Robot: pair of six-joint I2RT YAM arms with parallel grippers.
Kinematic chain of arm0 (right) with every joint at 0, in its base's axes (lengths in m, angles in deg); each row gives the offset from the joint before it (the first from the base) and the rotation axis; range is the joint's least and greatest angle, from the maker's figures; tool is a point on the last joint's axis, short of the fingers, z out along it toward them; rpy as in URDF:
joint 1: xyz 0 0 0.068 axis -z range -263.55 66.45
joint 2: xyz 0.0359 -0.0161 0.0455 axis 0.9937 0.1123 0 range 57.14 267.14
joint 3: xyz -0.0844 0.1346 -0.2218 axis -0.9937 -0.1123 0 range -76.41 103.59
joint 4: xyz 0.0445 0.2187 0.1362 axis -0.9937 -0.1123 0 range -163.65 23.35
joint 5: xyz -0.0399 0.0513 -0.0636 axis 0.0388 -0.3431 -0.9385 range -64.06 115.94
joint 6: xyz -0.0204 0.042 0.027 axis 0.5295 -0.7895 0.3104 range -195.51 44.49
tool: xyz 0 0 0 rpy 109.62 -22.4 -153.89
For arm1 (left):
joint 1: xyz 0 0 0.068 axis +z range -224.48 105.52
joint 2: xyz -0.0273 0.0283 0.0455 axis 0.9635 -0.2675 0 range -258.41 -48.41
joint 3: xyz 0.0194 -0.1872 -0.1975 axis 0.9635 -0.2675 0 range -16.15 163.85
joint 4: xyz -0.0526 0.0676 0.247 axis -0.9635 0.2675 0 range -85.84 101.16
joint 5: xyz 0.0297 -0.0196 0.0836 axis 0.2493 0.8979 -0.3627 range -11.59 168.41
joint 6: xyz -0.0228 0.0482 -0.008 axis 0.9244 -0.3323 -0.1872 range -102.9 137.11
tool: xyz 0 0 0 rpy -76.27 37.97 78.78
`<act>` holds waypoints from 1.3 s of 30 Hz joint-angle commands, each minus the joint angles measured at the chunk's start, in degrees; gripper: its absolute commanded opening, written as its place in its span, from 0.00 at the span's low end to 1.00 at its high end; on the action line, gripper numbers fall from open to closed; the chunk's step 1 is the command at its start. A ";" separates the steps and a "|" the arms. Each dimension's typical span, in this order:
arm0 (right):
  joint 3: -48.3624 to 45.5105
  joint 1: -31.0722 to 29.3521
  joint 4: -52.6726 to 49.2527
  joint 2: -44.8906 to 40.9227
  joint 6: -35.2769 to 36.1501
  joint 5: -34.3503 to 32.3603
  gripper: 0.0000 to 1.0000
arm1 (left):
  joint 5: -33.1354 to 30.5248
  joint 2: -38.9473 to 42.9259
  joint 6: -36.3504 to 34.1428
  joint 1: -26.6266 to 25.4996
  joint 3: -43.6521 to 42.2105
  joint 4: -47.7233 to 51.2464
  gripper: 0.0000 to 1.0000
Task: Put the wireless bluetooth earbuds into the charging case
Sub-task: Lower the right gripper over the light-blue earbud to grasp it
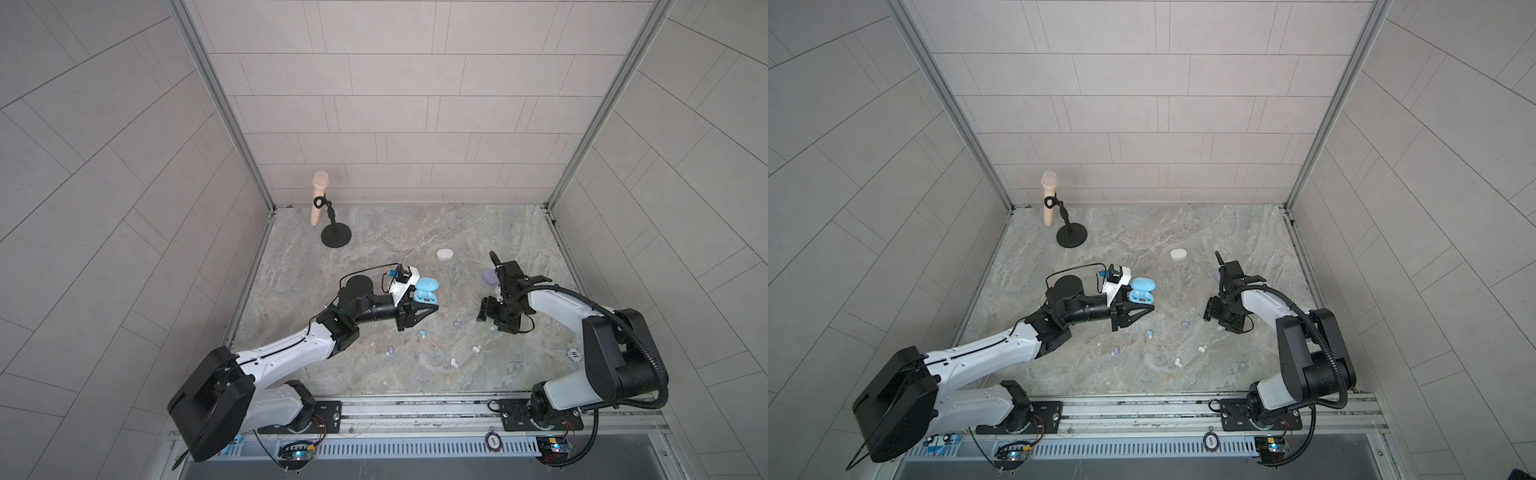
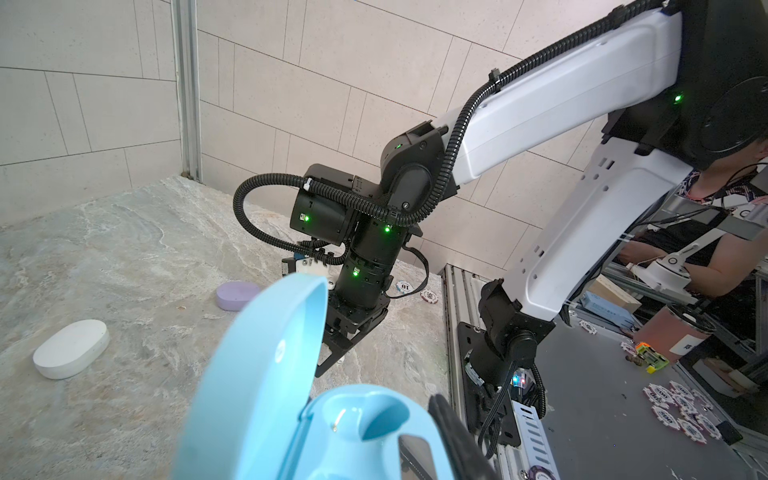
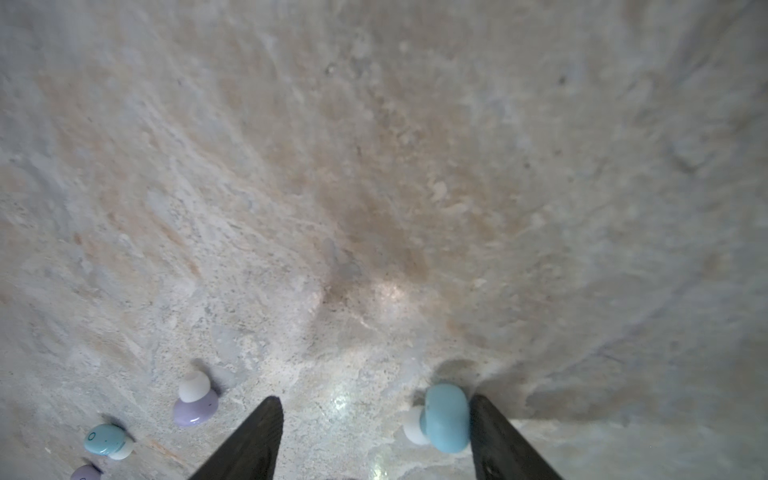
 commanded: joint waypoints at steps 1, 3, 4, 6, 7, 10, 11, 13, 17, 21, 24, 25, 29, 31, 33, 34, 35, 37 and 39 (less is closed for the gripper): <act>0.73 0.16 -0.55 -1.79 -1.48 1.19 0.74 | 0.71 1.45 -1.18 0.17 0.14 -1.49 0.01; 0.96 0.13 -0.67 -2.39 -1.66 1.54 0.74 | 0.67 1.44 -1.31 0.16 0.15 -1.42 0.01; 1.08 0.09 -0.68 -2.60 -1.75 1.80 0.74 | 0.72 1.45 -1.31 0.18 0.14 -1.45 0.01; 1.42 0.02 -0.60 -2.71 -1.88 2.26 0.74 | 0.72 1.49 -1.31 0.15 0.14 -1.44 0.01; 1.67 -0.07 -0.60 -2.74 -2.00 2.37 0.74 | 0.72 1.44 -1.31 0.17 0.14 -1.45 0.01; 2.32 -0.60 -0.51 -2.40 -2.14 2.64 0.74 | 0.81 1.62 -1.31 0.14 0.11 -1.49 0.01; 2.43 -0.70 -0.51 -2.13 -2.14 2.89 0.74 | 0.82 1.62 -1.36 0.14 0.14 -1.47 0.01; 2.84 -1.04 -0.61 -1.79 -2.12 2.99 0.75 | 0.87 1.75 -1.39 0.15 0.13 -1.28 0.01; 3.68 -1.48 -2.66 -1.85 -2.08 0.74 0.75 | 0.72 1.80 -1.49 0.16 0.05 -1.24 0.01; 3.04 -1.47 -2.84 -3.35 -5.01 -2.90 0.71 | 0.64 1.83 -1.44 0.14 0.14 -1.20 0.01; 2.01 -1.46 -0.62 -3.30 -8.38 -4.23 0.66 | 0.93 1.75 -1.49 0.14 0.29 -1.31 0.01; 1.97 -1.54 0.09 -2.93 -9.27 -4.56 0.65 | 0.98 1.71 -1.49 0.14 0.23 -1.27 0.01; 2.42 -1.85 1.36 -1.49 -12.29 -5.42 0.61 | 1.07 1.86 -1.49 0.14 0.32 -1.18 0.01; 2.14 -2.07 2.23 -0.96 -13.33 -5.14 0.60 | 1.17 2.10 -1.50 0.14 0.23 -1.10 0.01; 1.96 -2.38 2.85 -0.35 -14.12 -4.86 0.59 | 1.09 2.23 -1.57 0.14 0.23 -1.09 0.01; 2.00 -2.56 3.10 0.00 -14.26 -4.87 0.58 | 1.07 2.31 -1.58 0.18 0.21 -1.08 0.01; 2.07 -2.70 3.14 0.46 -14.27 -4.87 0.58 | 1.07 2.25 -1.58 0.20 0.23 -1.00 0.01; 2.32 -2.83 3.23 1.62 -14.03 -4.63 0.58 | 1.07 2.41 -1.58 0.14 0.22 -0.93 0.01; 2.55 -3.06 3.18 2.73 -13.88 -4.74 0.58 | 1.00 2.58 -1.71 0.14 0.23 -0.90 0.01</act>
